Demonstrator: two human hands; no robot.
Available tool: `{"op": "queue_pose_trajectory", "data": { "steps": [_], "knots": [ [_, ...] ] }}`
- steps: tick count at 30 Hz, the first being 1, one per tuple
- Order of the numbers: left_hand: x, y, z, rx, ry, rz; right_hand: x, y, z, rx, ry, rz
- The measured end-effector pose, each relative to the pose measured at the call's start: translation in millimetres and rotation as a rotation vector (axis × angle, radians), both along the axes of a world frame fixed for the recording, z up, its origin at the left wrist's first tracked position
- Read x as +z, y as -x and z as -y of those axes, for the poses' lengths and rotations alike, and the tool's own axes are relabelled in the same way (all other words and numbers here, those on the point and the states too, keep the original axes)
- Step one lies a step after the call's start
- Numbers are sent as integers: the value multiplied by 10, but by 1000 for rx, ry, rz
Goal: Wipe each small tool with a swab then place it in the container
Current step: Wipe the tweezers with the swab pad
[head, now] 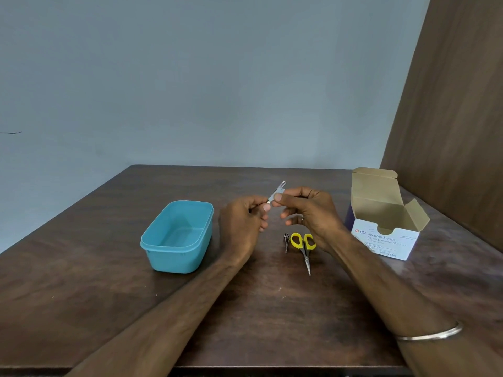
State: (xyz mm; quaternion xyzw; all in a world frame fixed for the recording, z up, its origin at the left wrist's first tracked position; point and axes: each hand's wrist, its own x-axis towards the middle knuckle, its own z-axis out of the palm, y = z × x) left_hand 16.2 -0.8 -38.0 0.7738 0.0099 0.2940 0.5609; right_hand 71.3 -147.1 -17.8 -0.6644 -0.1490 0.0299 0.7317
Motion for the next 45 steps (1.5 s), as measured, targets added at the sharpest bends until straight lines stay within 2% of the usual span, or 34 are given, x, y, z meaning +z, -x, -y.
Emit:
{"op": "queue_pose_trajectory", "data": {
  "steps": [23, 45],
  "knots": [
    [29, 30, 36, -39, -39, 23, 14, 62, -39, 30, 68, -15],
    [4, 16, 31, -20, -57, -31, 33, -47, 71, -48, -89, -65]
  ]
}}
